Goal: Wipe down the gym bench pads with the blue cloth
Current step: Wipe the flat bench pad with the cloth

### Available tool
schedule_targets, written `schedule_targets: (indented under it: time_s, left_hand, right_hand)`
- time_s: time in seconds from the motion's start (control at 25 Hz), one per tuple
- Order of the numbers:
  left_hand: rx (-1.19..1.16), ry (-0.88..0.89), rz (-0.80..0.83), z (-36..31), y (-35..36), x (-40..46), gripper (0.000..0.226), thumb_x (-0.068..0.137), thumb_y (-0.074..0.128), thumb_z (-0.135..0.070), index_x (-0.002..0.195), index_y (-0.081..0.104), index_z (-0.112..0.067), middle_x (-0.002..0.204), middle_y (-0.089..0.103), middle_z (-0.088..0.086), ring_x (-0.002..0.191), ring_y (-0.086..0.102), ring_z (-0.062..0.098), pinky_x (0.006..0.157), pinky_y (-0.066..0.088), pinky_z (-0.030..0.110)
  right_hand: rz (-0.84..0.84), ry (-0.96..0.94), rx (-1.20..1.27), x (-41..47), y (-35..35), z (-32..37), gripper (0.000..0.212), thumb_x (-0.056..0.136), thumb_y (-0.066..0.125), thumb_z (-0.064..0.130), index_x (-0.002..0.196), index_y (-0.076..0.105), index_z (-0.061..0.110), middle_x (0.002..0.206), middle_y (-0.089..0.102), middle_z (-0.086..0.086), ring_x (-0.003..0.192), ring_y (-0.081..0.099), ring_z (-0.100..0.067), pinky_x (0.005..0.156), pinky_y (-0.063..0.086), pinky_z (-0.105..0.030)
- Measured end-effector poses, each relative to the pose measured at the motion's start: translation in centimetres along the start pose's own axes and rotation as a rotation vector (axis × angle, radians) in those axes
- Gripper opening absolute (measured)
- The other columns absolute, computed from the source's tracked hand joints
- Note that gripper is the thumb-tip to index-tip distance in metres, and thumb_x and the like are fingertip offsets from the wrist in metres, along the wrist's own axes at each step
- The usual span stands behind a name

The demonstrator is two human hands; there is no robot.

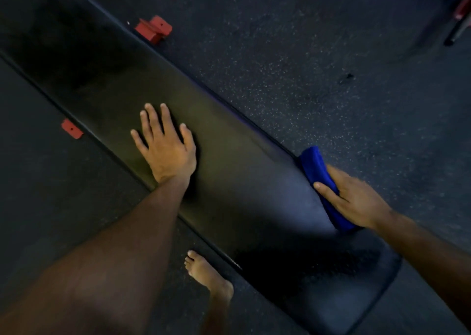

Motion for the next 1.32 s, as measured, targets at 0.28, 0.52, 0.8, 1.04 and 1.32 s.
schedule_targets:
  time_s: [0.28, 0.52, 0.8, 1.04, 1.32]
  left_hand:
    - [0.06, 0.023, 0.1, -0.3, -0.1, -0.2, 0.057, 0.109, 0.023, -0.041, 0.163, 0.013, -0.027, 0.172, 0.006, 0.0, 0.158, 0.001, 0.024, 0.124, -0.001, 0.06]
    - [0.032, 0.164, 0.15, -6.7, -1.4, -8.8, 0.068, 0.105, 0.028, -0.049, 0.163, 0.014, -0.016, 0.172, 0.005, 0.006, 0.158, 0.001, 0.026, 0.124, 0.003, 0.06]
    - [0.111, 0.28, 0.186, -12.2, 1.5, -20.5, 0.072, 0.102, 0.028, -0.054, 0.163, 0.018, -0.016, 0.171, 0.012, 0.005, 0.158, 0.006, 0.025, 0.126, 0.006, 0.057]
    - [0.085, 0.293, 0.146, -12.7, 1.7, -20.7, 0.072, 0.101, 0.03, -0.051, 0.162, 0.023, -0.015, 0.17, 0.017, 0.006, 0.158, 0.011, 0.025, 0.125, 0.009, 0.057]
    - [0.07, 0.301, 0.143, -12.5, 1.5, -20.7, 0.071, 0.102, 0.03, -0.051, 0.162, 0.022, -0.015, 0.17, 0.017, 0.007, 0.158, 0.011, 0.026, 0.125, 0.009, 0.057]
  right_hand:
    - [-0.105, -0.219, -0.105, 10.2, 0.2, 8.1, 0.064, 0.1, 0.028, 0.06, 0.155, 0.011, 0.034, 0.139, 0.044, -0.005, 0.117, 0.055, -0.028, 0.093, 0.049, -0.048]
    - [-0.128, -0.185, -0.051, -4.9, 1.3, -5.3, 0.071, 0.092, 0.024, 0.072, 0.149, 0.032, 0.03, 0.138, 0.049, 0.004, 0.122, 0.055, -0.022, 0.095, 0.048, -0.038]
    - [-0.11, -0.122, 0.043, -6.2, 1.4, -7.4, 0.058, 0.095, 0.03, 0.064, 0.144, 0.034, 0.035, 0.127, 0.057, 0.0, 0.113, 0.058, -0.026, 0.089, 0.048, -0.04]
    - [-0.082, -0.183, 0.045, 2.8, 0.9, -1.4, 0.059, 0.099, 0.032, 0.059, 0.153, 0.018, 0.038, 0.128, 0.053, -0.004, 0.117, 0.055, -0.026, 0.091, 0.043, -0.042]
    - [-0.277, -0.107, -0.009, -7.7, 1.9, -7.5, 0.051, 0.098, 0.029, 0.064, 0.139, 0.039, 0.035, 0.122, 0.057, 0.002, 0.107, 0.06, -0.026, 0.086, 0.048, -0.038]
Point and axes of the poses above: each hand's wrist, its own x-axis towards the middle knuckle, its own y-axis out of the palm, z = x × y, the point moved 4 cm from there along x, towards the middle knuckle
